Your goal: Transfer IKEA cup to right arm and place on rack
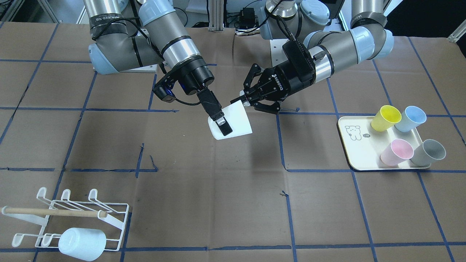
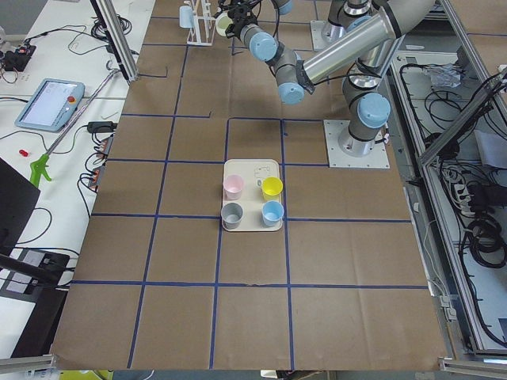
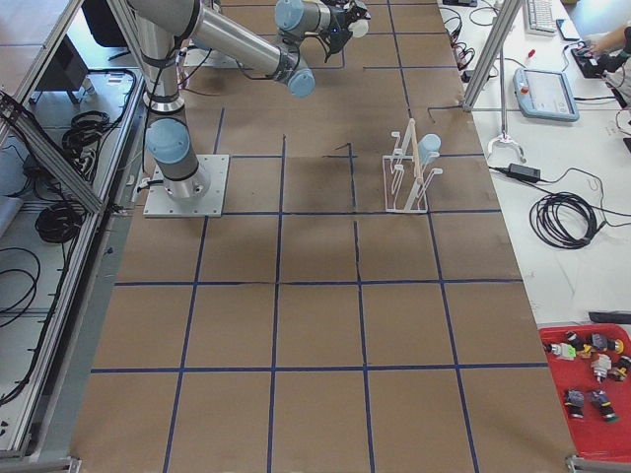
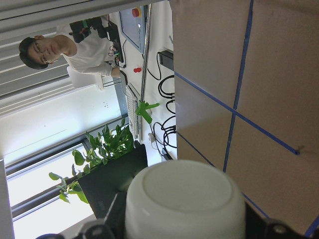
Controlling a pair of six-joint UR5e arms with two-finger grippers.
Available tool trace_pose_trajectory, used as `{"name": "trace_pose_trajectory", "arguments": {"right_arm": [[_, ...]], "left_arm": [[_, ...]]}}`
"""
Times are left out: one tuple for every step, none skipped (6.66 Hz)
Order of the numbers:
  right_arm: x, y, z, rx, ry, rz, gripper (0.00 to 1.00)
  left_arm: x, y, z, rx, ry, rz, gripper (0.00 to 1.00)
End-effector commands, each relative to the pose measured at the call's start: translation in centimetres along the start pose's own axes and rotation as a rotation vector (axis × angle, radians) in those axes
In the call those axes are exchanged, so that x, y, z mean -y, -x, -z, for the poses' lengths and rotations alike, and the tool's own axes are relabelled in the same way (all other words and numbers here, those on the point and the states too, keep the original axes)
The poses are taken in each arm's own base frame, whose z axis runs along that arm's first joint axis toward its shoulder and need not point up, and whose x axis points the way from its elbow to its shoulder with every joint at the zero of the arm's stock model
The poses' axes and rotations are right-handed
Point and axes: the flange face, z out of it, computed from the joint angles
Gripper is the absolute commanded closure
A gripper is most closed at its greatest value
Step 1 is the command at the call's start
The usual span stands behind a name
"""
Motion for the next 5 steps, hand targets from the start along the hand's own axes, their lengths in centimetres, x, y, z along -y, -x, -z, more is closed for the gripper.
{"name": "trace_pose_trajectory", "arguments": {"right_arm": [[0.0, 0.0, 0.0, 0.000, 0.002, 0.002, 0.56], [0.0, 0.0, 0.0, -0.001, 0.003, 0.002, 0.56], [-0.1, 0.0, 0.0, -0.003, 0.013, 0.002, 0.57], [-0.2, 0.0, 0.0, -0.004, 0.015, 0.002, 0.58], [0.0, 0.1, 0.0, -0.001, 0.013, 0.001, 0.59]], "left_arm": [[0.3, 0.2, 0.1, 0.005, 0.000, -0.005, 0.72], [0.4, 0.4, 0.3, 0.013, -0.001, 0.041, 0.34], [0.8, 0.3, 0.6, 0.017, -0.006, 0.133, 0.09], [0.9, 0.4, 0.8, 0.025, -0.011, 0.135, 0.01], [1.0, 0.9, 1.6, 0.043, -0.018, 0.137, 0.01]]}}
